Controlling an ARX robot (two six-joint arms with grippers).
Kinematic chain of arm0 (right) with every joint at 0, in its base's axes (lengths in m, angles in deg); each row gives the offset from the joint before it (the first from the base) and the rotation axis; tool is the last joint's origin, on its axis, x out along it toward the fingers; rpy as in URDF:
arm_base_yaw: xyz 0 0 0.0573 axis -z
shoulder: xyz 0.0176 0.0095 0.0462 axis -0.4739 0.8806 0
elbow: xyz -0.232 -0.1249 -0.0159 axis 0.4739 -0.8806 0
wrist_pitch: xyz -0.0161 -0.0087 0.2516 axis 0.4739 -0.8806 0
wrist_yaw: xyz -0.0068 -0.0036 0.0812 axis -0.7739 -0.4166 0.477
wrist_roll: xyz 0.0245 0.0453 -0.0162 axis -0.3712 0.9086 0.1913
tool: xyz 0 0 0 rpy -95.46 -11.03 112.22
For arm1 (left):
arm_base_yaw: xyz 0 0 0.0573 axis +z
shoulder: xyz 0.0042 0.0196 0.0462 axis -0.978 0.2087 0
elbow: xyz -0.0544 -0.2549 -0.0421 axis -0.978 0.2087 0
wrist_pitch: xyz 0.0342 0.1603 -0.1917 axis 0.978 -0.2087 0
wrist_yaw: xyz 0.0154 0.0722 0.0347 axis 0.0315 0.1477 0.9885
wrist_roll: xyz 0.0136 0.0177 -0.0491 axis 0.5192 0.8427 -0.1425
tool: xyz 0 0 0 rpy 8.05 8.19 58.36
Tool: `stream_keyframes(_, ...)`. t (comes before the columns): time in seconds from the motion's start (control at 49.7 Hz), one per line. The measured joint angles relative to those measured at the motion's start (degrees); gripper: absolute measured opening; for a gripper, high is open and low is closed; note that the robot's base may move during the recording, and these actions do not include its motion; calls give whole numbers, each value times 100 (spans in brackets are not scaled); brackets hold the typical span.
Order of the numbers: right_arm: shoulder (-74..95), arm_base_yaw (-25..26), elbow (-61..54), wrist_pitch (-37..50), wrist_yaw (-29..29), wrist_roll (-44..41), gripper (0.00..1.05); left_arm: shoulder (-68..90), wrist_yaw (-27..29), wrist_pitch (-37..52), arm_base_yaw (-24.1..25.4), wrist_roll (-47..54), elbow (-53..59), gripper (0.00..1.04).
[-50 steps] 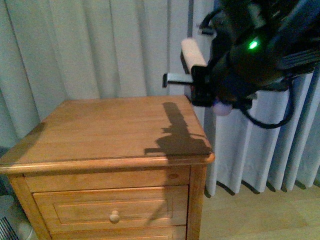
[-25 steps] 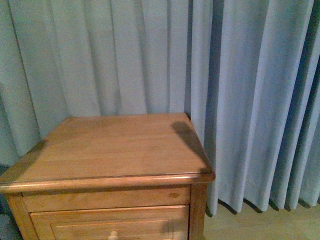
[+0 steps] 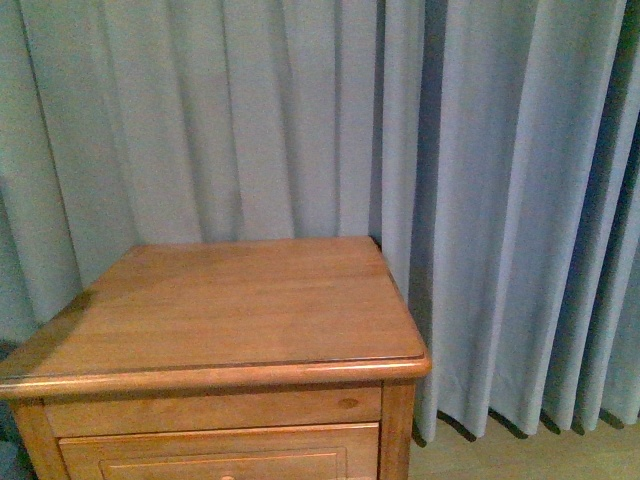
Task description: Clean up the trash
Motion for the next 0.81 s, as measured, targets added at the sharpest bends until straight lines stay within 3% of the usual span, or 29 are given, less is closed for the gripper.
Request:
stream_keyframes(0.121, -9, -39, -76, 44, -212, -87, 19, 0, 2, 2, 0, 0, 0, 27)
stream_keyframes(0.805, 4, -59, -107, 72, -210, -162, 19, -17, 39, -7, 13, -15, 24, 27)
